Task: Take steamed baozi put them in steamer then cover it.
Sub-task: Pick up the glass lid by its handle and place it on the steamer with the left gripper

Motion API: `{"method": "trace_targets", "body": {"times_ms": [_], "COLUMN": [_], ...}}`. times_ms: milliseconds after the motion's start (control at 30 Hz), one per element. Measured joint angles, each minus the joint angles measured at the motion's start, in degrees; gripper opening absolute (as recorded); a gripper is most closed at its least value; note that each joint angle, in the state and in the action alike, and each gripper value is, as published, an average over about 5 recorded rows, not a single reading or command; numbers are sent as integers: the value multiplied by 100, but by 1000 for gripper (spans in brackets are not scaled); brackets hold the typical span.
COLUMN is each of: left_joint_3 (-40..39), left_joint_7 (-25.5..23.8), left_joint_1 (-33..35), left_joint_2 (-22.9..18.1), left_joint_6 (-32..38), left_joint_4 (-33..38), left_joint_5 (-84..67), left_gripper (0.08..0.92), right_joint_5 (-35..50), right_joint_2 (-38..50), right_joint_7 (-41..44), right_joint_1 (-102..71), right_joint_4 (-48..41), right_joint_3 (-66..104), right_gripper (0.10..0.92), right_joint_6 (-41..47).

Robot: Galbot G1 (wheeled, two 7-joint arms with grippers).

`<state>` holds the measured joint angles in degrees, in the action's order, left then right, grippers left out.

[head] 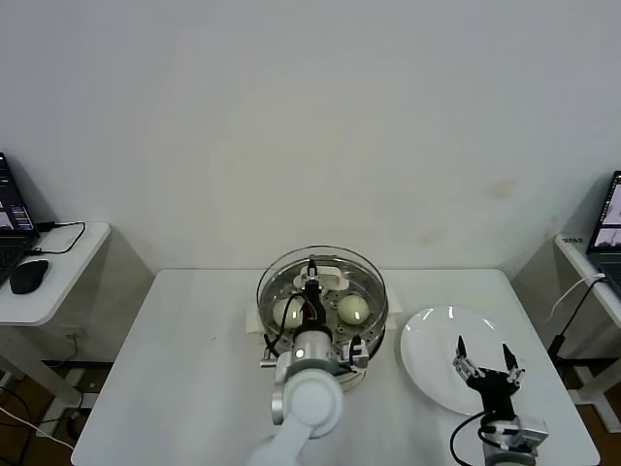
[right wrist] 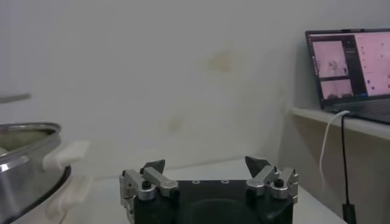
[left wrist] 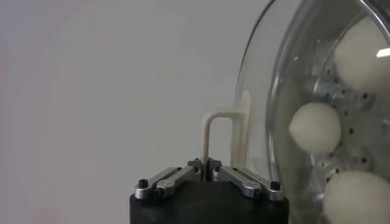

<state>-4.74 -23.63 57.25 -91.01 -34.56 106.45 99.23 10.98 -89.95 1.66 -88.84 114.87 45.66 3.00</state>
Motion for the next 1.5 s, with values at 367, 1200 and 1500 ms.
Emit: {"method": "trace_targets", "body": {"times_ms": [367, 1200, 1500], "left_joint_3": [-12, 96, 108], "left_joint_7": [233, 704, 826], "left_joint_1": [0, 171, 187], "left_joint_2": [-57, -81, -84], "left_joint_6": [-9, -2, 2], "left_joint_4": [-233, -426, -459], "left_joint_5": [-157, -387, -451], "left_gripper": [133, 133, 133], "right_joint_5": [-13, -24, -29], "right_joint_2": [-19, -31, -32], "right_joint_7": [0, 8, 9], "right_joint_1": [6, 14, 8], "right_joint_4": [-17, -10, 5], "right_joint_3": [34, 70, 86], "right_gripper": [823, 823, 823], "right_joint_6": [-19, -51, -51]}}
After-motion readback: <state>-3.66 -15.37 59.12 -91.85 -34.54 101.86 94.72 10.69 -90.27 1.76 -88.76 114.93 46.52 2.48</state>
